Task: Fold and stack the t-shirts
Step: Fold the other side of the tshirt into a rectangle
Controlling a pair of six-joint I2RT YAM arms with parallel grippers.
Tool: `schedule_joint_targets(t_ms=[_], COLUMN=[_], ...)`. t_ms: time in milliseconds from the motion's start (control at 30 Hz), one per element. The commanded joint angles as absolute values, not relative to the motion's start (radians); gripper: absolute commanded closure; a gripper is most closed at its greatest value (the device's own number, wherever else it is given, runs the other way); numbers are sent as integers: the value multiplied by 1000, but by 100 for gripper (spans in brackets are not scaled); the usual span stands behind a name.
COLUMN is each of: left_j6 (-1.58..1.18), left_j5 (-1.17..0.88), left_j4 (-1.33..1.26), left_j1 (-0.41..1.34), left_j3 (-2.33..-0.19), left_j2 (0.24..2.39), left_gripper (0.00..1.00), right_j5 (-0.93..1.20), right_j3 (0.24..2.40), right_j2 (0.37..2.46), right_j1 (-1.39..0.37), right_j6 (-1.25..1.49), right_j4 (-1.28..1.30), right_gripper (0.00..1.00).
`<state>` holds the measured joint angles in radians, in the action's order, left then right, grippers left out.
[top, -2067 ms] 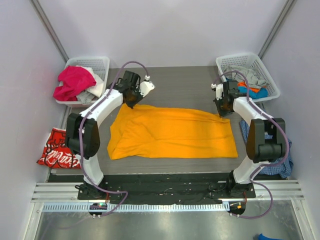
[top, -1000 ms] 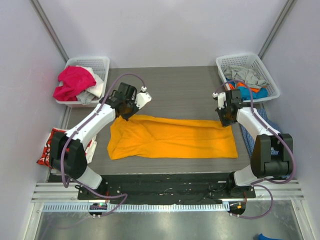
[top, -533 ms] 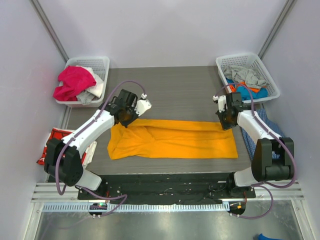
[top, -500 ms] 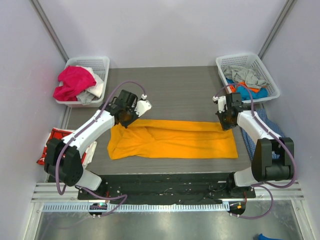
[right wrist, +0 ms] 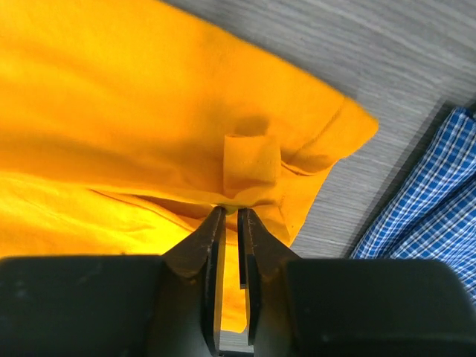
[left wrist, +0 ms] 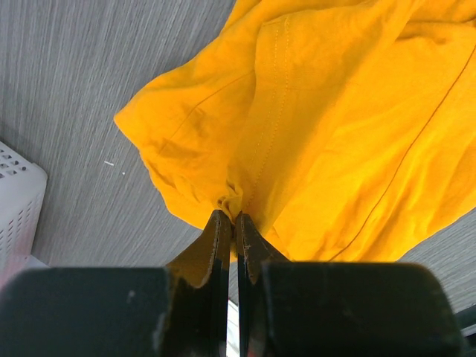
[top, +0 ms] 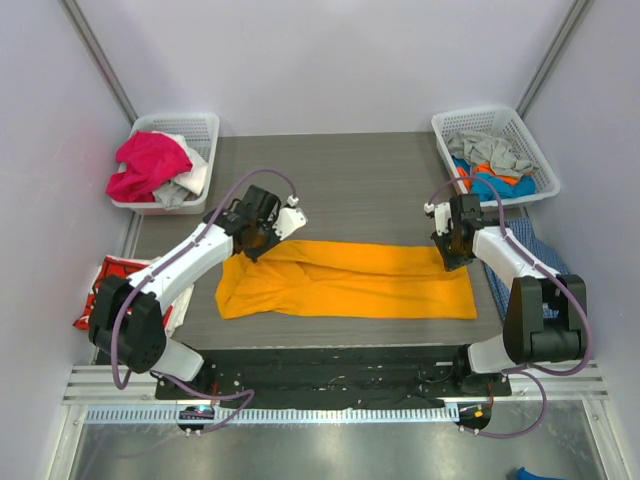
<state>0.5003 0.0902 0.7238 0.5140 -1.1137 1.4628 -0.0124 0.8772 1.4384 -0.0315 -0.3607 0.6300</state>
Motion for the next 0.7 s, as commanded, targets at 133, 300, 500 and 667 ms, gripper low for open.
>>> schedule_joint_targets(t_ms=[133, 300, 500, 667], left_j6=[469, 448, 417, 402], left_j5=[118, 126, 156, 156], left_j4=[747, 756, 779, 778], left_j1=[548, 561, 600, 609], left_j3=[-1085, -1049, -1006, -980], left_j2=[1402, 1371, 1307, 1276], left_gripper=[100, 100, 100, 100], right_j5=[-54, -69, -37, -14], right_j3=[851, 864, 945, 969], right_j2=[1382, 1353, 1296, 1290], right_j1=[-34, -35, -35, -34], right_j6=[-376, -377, -344, -308], right_j4=[629, 655, 744, 762], right_gripper=[78, 77, 63, 55])
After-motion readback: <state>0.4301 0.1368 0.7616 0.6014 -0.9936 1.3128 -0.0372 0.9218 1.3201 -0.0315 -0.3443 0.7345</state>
